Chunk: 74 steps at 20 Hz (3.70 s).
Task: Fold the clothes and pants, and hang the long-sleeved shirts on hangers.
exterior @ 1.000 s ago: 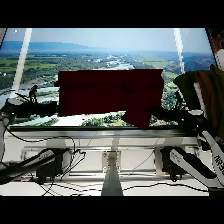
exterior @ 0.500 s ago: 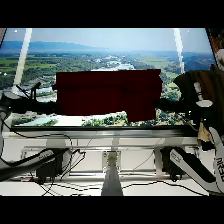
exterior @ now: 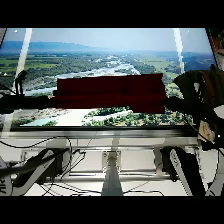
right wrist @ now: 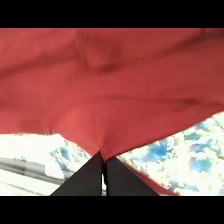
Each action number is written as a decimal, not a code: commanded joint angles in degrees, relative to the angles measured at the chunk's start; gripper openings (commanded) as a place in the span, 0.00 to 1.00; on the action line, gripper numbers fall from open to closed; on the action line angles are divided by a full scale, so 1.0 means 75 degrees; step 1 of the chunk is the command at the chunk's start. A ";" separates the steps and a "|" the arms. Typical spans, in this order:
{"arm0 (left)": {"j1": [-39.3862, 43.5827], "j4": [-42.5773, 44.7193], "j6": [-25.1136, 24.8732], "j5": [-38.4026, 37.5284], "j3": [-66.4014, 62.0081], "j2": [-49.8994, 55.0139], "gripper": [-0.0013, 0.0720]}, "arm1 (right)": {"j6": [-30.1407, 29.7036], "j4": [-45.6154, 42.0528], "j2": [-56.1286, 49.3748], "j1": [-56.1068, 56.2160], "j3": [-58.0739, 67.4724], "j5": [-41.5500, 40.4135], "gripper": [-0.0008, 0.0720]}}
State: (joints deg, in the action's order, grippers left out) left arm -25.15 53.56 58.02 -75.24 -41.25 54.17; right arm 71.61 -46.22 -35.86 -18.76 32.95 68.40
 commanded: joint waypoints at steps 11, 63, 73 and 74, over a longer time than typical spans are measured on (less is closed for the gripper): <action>0.0836 -0.1839 0.0612 0.4470 -0.0265 0.2600 0.05 | 0.0790 0.1142 -0.4852 0.2428 0.1437 -0.5706 0.03; 0.1029 -0.0463 0.0670 0.0772 -0.2833 -0.0356 0.05 | 0.2241 -0.0612 -0.9556 0.9349 0.7994 -0.4115 0.03; 0.4100 -0.1539 0.0673 0.2702 -0.2830 0.1163 0.05 | 0.1938 -0.3334 -0.8247 0.5304 0.8177 -0.0673 0.03; 0.4689 -0.1632 0.0676 0.3322 -0.2830 0.1428 0.05 | 0.1734 -0.3465 -0.8046 0.4800 0.8177 -0.0449 0.03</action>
State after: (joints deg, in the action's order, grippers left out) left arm 0.30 45.17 63.07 -60.69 -62.48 60.42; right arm 87.29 -66.50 -99.81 26.65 94.15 57.56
